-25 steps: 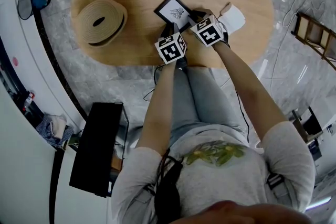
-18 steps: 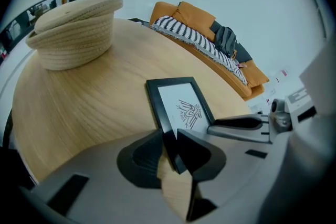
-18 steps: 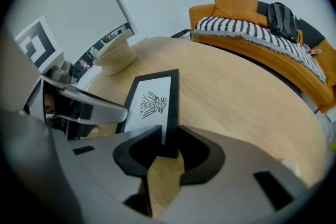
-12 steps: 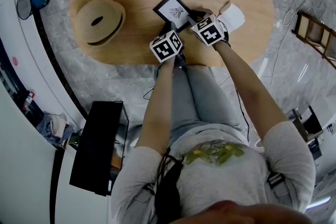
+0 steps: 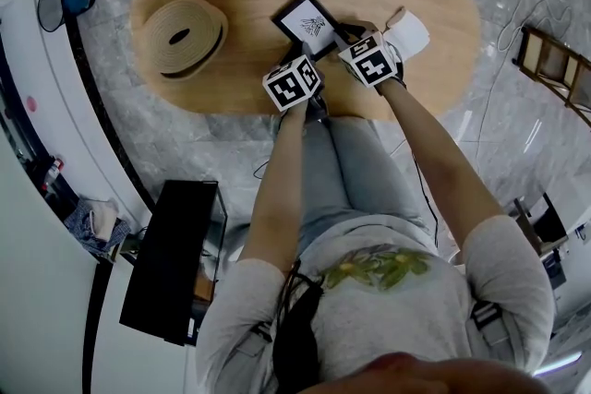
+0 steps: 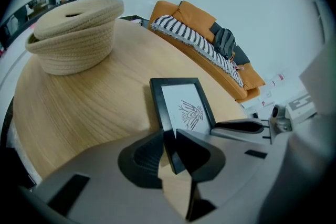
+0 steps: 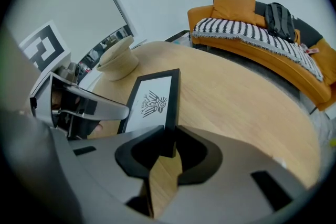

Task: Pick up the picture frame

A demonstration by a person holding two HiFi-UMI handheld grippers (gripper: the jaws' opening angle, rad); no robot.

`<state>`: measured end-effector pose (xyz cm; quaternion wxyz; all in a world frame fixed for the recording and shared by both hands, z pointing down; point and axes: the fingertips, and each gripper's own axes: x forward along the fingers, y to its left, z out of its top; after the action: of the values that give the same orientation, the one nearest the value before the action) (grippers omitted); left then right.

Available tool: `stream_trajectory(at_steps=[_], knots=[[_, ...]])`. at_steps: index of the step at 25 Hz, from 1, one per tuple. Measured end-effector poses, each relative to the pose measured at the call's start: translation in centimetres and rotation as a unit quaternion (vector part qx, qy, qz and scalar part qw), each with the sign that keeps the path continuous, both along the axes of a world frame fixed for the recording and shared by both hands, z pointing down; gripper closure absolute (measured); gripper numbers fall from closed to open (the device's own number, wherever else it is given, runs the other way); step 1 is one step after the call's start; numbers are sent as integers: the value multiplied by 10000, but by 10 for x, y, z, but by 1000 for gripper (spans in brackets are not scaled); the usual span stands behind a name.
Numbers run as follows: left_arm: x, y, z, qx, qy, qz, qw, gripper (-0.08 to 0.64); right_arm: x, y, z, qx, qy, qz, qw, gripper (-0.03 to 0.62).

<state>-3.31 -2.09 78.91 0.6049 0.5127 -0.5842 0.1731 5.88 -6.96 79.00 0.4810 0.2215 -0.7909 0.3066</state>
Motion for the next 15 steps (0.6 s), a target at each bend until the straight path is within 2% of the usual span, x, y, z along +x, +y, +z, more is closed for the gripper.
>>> stream_trajectory(at_steps=[15], knots=[[-9,-13,-55,302,-26,63,9995,474,-7,-13,-61,336,24,191,9992,513]])
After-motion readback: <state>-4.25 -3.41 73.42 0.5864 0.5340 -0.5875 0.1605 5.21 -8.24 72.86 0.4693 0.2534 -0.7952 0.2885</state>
